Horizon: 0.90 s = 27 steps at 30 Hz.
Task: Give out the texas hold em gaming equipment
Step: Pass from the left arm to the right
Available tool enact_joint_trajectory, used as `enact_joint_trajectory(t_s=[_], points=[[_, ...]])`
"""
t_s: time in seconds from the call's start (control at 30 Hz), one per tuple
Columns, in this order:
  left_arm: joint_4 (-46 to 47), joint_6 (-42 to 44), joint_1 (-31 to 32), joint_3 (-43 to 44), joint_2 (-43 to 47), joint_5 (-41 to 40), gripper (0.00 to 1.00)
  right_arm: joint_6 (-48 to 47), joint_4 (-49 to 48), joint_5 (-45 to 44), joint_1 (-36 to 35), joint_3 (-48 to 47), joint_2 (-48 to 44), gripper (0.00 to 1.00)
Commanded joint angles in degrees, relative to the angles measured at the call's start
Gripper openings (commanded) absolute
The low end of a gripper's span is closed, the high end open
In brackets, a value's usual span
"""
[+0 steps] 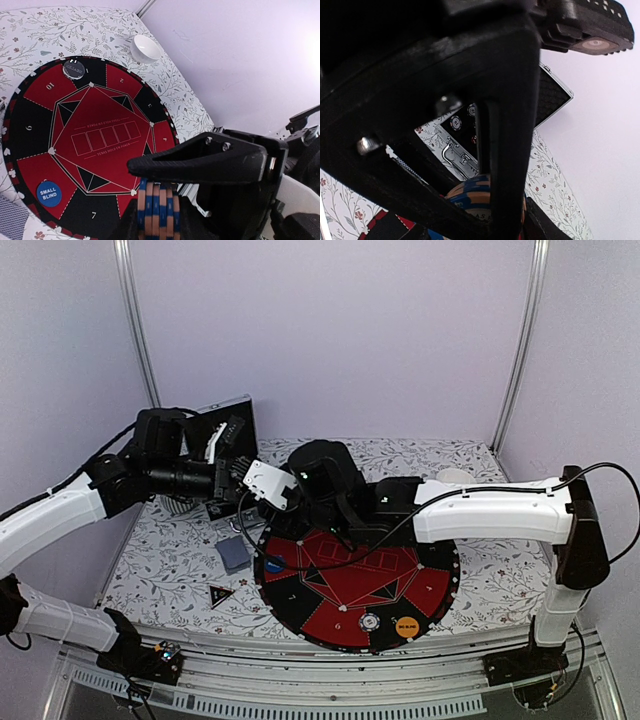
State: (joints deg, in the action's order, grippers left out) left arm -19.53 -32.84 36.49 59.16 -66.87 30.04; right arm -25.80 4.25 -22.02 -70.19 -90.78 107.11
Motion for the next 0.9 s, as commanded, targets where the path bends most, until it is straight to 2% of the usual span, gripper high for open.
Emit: enact_joint_trajectory(t_s=[0.0, 0.07, 0.1, 0.13, 0.2, 0.27, 0.4, 0.53, 0.73, 0.87], points=[[1.7, 0.1, 2.0, -1.9, -0.8, 2.2, 0.0, 0.5, -2.9, -1.3, 0.3, -1.6, 0.4, 0.27], [1.9, 0.1, 2.1, -2.2, -1.0, 2.2, 0.0, 0.5, -2.8, -1.5, 0.4, -1.4, 0.3, 0.14], [2.1, -0.1, 2.2, -2.6, -1.2, 2.3, 0.0, 0.5, -2.9, -1.6, 0.4, -1.3, 0.3, 0.13], [2.5, -0.2, 2.1, -2.7, -1.4, 2.6, 0.0, 0.6, -2.9, -1.6, 0.4, -1.3, 0.4, 0.16], [3.5, -1.0, 2.3, -3.5, -1.5, 3.1, 0.0, 0.8, -3.1, -2.1, 0.3, -1.4, 0.5, 0.38], [4.9, -1.9, 2.5, -4.1, -1.3, 3.0, 0.0, 1.0, -3.4, -2.1, 0.3, -1.4, 0.5, 0.48], [6.5, -3.2, 2.6, -4.8, -0.3, 1.7, 0.0, 1.2, -3.4, -1.3, 0.3, -1.3, 0.2, 0.55], [6.8, -3.2, 2.6, -5.1, 0.7, -0.4, 0.0, 0.9, -3.9, 1.6, 0.3, 1.7, -2.0, 0.69], [9.3, -5.5, 2.9, -6.1, -0.1, 2.2, 0.0, 1.4, -9.6, 8.0, 0.3, 6.8, -6.1, 0.72], [10.0, -6.0, 3.2, -5.9, 0.1, 2.7, 0.0, 0.7, -11.1, 7.6, 0.3, 6.9, -5.7, 0.71]])
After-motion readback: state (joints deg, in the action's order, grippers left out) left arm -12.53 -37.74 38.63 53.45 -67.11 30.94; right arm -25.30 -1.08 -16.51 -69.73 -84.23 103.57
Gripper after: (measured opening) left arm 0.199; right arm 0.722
